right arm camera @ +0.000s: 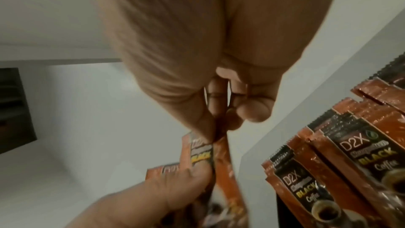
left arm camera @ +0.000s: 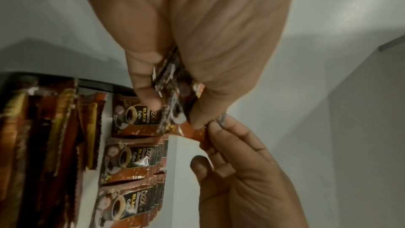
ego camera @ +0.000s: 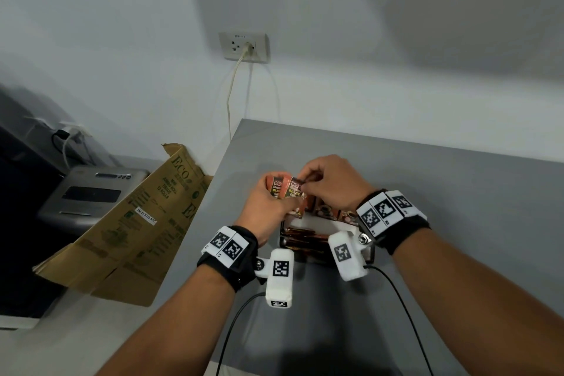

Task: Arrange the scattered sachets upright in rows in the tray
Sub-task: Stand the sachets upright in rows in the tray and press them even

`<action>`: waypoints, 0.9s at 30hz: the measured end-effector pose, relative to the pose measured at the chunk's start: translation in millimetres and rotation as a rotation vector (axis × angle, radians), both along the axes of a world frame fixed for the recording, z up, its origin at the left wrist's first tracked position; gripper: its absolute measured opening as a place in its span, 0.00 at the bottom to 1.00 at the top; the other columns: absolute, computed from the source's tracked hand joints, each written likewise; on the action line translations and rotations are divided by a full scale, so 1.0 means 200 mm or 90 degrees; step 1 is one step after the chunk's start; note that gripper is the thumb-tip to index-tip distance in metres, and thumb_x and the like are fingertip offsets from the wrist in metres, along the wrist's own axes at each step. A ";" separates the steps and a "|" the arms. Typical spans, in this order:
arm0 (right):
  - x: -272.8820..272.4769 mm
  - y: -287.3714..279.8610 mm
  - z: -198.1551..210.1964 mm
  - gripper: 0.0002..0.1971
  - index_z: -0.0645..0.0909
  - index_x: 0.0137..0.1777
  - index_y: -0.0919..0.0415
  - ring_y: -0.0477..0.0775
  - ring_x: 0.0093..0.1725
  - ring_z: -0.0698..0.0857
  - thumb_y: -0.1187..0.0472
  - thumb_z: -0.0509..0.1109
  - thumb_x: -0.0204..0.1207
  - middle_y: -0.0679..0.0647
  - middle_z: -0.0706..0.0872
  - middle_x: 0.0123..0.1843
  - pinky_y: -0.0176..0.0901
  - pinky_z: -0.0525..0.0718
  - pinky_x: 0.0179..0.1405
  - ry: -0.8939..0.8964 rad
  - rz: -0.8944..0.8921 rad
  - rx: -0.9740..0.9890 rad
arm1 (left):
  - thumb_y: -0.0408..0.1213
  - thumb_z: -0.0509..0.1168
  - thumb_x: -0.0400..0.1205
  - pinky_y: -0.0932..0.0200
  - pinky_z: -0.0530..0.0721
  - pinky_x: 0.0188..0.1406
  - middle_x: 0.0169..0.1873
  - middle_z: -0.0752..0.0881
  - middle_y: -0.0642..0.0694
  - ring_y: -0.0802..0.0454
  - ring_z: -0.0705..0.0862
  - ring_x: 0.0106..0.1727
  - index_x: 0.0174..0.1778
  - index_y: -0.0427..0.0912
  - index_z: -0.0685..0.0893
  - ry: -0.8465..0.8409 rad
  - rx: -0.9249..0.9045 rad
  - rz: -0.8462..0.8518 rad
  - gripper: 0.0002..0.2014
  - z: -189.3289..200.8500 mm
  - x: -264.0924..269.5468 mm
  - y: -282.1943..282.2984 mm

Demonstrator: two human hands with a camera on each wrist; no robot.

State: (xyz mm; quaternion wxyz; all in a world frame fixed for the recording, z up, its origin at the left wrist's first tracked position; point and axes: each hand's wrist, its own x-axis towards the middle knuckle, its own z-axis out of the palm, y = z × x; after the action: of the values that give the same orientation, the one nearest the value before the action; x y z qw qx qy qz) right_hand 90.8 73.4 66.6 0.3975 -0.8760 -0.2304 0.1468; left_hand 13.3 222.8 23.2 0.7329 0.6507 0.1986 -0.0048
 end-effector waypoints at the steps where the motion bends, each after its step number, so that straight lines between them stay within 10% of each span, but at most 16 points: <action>1: 0.02 -0.01 0.00 0.08 0.90 0.43 0.50 0.37 0.39 0.87 0.65 0.76 0.72 0.43 0.91 0.38 0.24 0.78 0.40 -0.029 -0.023 -0.012 | 0.25 0.77 0.72 0.48 0.89 0.39 0.49 0.87 0.39 0.44 0.88 0.43 0.59 0.46 0.79 0.003 0.022 0.027 0.24 0.00 0.01 0.00; 10: 0.02 0.01 -0.18 0.09 0.82 0.46 0.53 0.53 0.46 0.87 0.69 0.71 0.78 0.51 0.88 0.46 0.48 0.88 0.50 -0.063 0.037 -0.235 | 0.28 0.66 0.81 0.51 0.82 0.41 0.42 0.84 0.45 0.50 0.81 0.39 0.57 0.48 0.80 0.057 0.041 0.107 0.12 -0.05 -0.03 0.07; 19: 0.05 0.06 -0.23 0.12 0.82 0.47 0.56 0.56 0.45 0.85 0.74 0.65 0.77 0.54 0.85 0.47 0.43 0.83 0.43 -0.073 0.040 -0.276 | 0.28 0.66 0.81 0.51 0.81 0.43 0.43 0.83 0.44 0.49 0.81 0.41 0.56 0.48 0.80 0.065 0.036 0.086 0.12 -0.06 -0.08 0.10; 27: 0.06 0.04 -0.21 0.09 0.85 0.52 0.57 0.56 0.53 0.83 0.69 0.68 0.78 0.55 0.85 0.54 0.47 0.83 0.56 -0.092 0.022 -0.257 | 0.21 0.58 0.82 0.45 0.87 0.47 0.43 0.86 0.42 0.45 0.89 0.38 0.57 0.42 0.80 0.065 -0.034 0.081 0.14 -0.03 -0.06 0.07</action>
State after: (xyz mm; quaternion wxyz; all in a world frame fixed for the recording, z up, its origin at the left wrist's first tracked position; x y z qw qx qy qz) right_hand 102.1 82.2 25.0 0.1942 -0.9419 -0.2393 0.1338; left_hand 2.2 236.1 18.2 0.7379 0.6155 0.2768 0.0033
